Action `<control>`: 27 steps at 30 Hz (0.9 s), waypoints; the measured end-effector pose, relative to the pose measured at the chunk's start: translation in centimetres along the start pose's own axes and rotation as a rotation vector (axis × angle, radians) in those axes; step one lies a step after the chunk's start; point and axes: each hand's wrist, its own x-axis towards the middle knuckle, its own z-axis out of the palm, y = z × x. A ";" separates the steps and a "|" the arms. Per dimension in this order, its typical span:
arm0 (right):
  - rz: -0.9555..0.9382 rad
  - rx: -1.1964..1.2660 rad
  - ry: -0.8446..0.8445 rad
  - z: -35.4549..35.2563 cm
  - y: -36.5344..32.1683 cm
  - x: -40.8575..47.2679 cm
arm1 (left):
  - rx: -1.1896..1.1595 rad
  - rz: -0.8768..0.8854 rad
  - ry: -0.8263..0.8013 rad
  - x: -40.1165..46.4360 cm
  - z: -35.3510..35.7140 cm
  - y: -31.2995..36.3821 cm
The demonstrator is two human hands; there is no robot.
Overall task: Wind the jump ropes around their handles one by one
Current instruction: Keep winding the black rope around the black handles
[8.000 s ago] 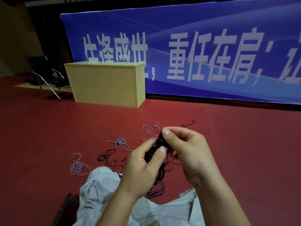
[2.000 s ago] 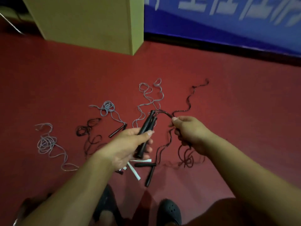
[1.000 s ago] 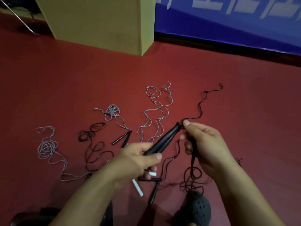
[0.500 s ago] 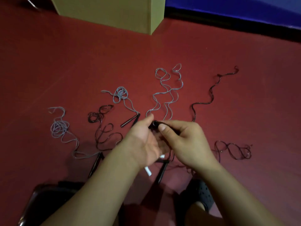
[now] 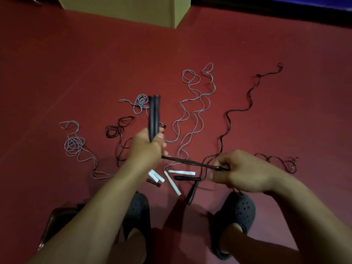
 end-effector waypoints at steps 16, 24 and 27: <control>-0.101 0.438 0.439 -2.3 0.9 -0.1 | 0.469 -0.010 -0.564 -2.6 -1.5 -0.3; -0.094 0.640 0.619 -1.9 -0.1 1.6 | 0.219 -0.137 -0.602 -3.2 -0.6 1.0; -0.078 0.672 0.667 -1.8 -0.3 2.0 | 0.082 -0.191 -0.565 -3.0 -0.6 1.5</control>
